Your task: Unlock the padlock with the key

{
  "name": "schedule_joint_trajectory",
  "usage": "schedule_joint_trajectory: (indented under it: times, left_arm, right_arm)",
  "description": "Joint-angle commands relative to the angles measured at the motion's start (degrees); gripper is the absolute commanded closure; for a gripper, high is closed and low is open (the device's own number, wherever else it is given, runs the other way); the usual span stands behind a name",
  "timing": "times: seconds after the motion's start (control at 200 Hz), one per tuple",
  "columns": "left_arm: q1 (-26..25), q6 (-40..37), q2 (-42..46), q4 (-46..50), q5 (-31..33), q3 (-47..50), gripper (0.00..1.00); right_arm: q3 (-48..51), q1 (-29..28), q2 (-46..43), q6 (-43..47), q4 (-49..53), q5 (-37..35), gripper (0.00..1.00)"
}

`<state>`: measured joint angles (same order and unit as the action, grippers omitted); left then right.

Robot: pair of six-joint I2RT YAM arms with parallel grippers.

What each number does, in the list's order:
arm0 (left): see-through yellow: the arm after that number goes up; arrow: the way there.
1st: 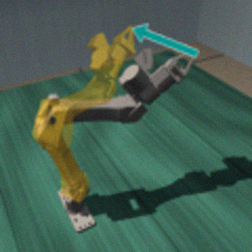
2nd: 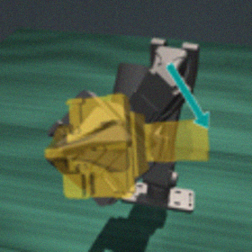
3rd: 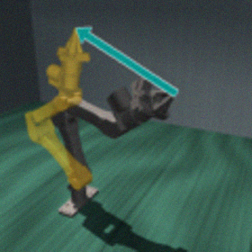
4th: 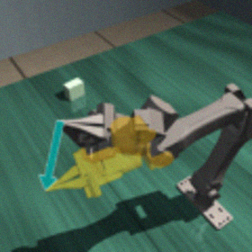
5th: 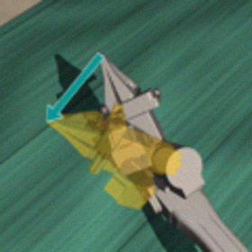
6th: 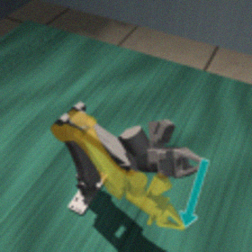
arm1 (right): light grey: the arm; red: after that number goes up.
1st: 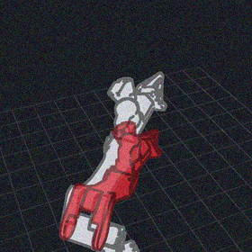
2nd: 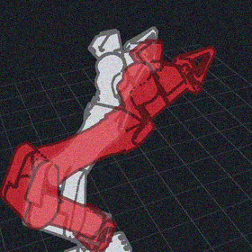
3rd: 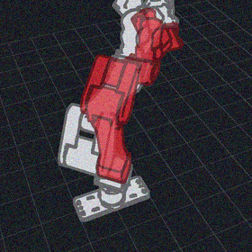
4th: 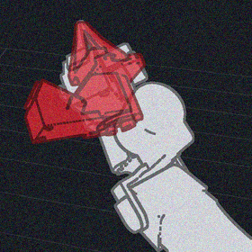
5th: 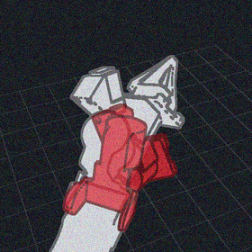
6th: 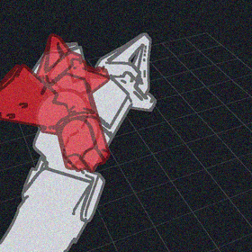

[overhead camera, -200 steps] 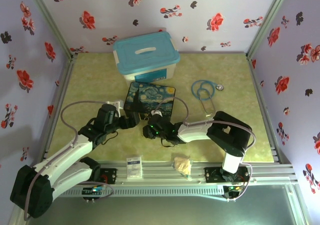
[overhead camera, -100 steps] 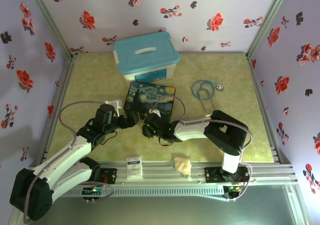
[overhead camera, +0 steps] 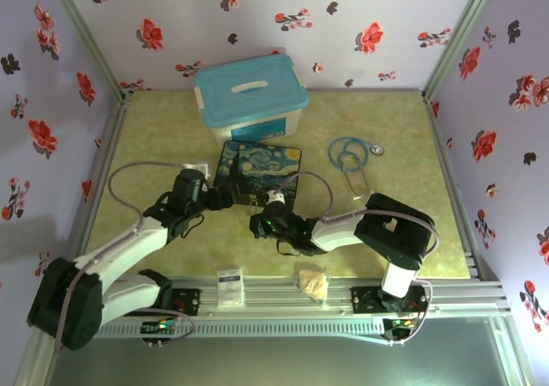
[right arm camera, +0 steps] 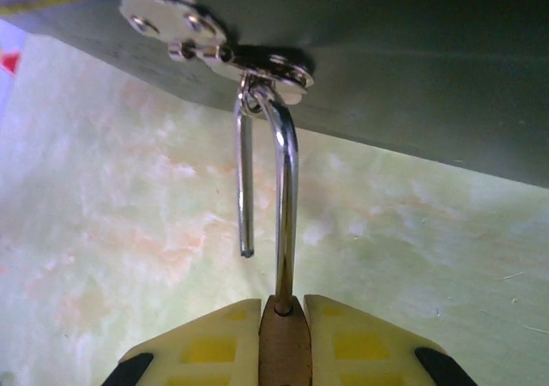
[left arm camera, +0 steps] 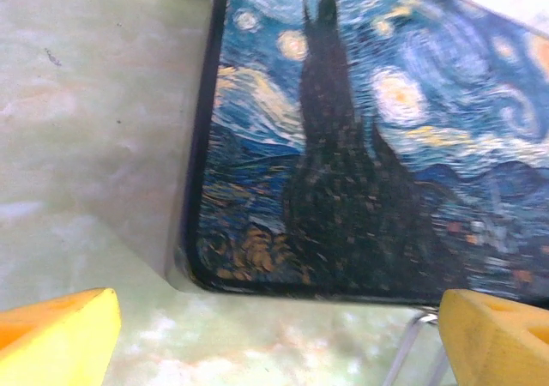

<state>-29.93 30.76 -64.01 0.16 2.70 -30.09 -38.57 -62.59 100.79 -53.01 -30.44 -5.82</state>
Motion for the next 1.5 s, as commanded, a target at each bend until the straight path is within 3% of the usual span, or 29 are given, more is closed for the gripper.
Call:
schedule_joint_trajectory:
  times: [0.0,0.11,0.295,0.4,0.855,0.945,1.225,1.495]
  left_arm:
    - [0.6,-4.4,-3.5,-7.6,4.8,-2.7,0.05]
    - [0.5,-6.7,-6.5,-9.0,5.1,-4.4,0.06]
    - [0.6,-7.9,-7.9,-10.5,5.2,-5.7,0.06]
    - [0.6,-8.5,-10.1,-11.5,4.2,-6.4,0.07]
    - [0.0,-7.4,-15.1,-11.6,6.5,-3.7,0.36]
    - [0.1,-7.8,-15.7,-12.6,7.5,-2.4,0.35]
    - [0.0,-8.9,-15.7,-14.8,7.7,0.2,0.36]
    - [0.1,-11.1,-14.9,-15.3,7.1,0.9,0.36]
  right_arm:
    - [4.1,0.1,1.0,-10.0,-3.2,-1.7,0.91]
    - [4.7,-0.3,2.8,-13.7,-6.6,-3.9,0.92]
    - [6.7,-1.7,8.9,-19.4,-20.9,-7.0,0.94]
    - [5.4,-2.6,10.1,-19.4,-20.7,-8.9,0.94]
    - [6.6,-5.3,12.8,-30.2,-26.1,-24.3,0.95]
    - [7.8,-5.8,14.0,-32.3,-30.5,-28.3,0.96]
    - [5.9,-5.5,19.7,-32.6,-42.4,-31.3,0.97]
    - [4.3,-5.2,16.8,-32.4,-35.8,-35.4,0.98]
